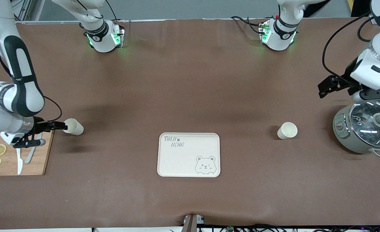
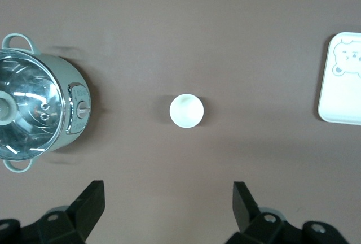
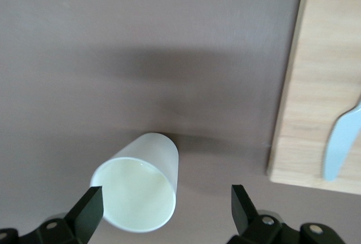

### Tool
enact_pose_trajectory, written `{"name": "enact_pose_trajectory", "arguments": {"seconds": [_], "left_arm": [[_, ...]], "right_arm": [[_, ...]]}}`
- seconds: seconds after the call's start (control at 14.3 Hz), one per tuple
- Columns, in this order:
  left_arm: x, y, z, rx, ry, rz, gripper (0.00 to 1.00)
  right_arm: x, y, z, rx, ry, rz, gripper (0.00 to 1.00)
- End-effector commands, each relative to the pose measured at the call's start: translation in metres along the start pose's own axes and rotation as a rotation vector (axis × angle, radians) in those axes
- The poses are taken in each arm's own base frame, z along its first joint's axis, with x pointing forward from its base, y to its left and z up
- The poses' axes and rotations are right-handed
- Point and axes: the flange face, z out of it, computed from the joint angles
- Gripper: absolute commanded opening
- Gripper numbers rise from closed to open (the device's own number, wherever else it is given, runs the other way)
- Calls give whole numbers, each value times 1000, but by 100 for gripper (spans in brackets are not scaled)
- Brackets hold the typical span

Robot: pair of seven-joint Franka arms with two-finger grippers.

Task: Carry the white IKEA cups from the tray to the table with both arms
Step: 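Open both grippers and lift them away from the cups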

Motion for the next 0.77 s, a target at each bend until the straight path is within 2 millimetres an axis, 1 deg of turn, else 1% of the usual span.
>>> {"name": "enact_pose_trajectory", "arguments": {"seconds": [0.0,0.07,0.21,0.28,0.35,0.42,0.49,0.56,0.7], "left_arm": [[-20,-5,-6,-1,2,23,100],[-23,-5,-8,2,2,37,100],[-25,-8,-10,-10,0,54,100],[-24,-13,-9,-30,-7,43,100],[-24,-17,-9,-45,-9,31,100],[-22,-18,-9,-47,-10,29,100],[-22,-18,-9,-48,-10,29,100],[-22,-17,-8,-48,-13,29,100],[-21,-18,-7,-39,-13,30,100]], "right_arm": [[17,-5,-58,-8,33,-43,100],[24,-11,-77,-18,42,-57,100],[36,-15,-113,-30,83,-71,100],[39,-19,-131,-40,116,-78,100],[42,-23,-144,-47,141,-82,100],[46,-27,-168,-67,184,-86,100],[48,-38,-198,-88,223,-102,100],[43,-46,-208,-77,199,-102,100],[13,-68,-243,-49,147,-76,100]]}}
